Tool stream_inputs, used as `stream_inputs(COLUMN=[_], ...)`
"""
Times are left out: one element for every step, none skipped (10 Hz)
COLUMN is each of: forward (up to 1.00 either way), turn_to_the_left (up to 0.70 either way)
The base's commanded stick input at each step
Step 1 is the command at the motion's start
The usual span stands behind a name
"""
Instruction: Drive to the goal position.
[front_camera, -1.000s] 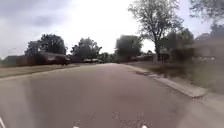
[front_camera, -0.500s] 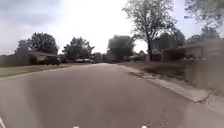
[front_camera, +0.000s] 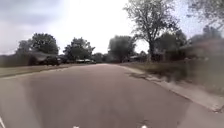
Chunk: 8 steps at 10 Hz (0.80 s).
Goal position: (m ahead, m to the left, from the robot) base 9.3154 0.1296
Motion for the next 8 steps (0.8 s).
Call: stream_inputs(forward=[0.69,0.69,0.69,0.69,0.69,0.69,0.69,0.69], turn_to_the_left=[0.03,0.03,0.03,0.03,0.03,0.03,0.03,0.03])
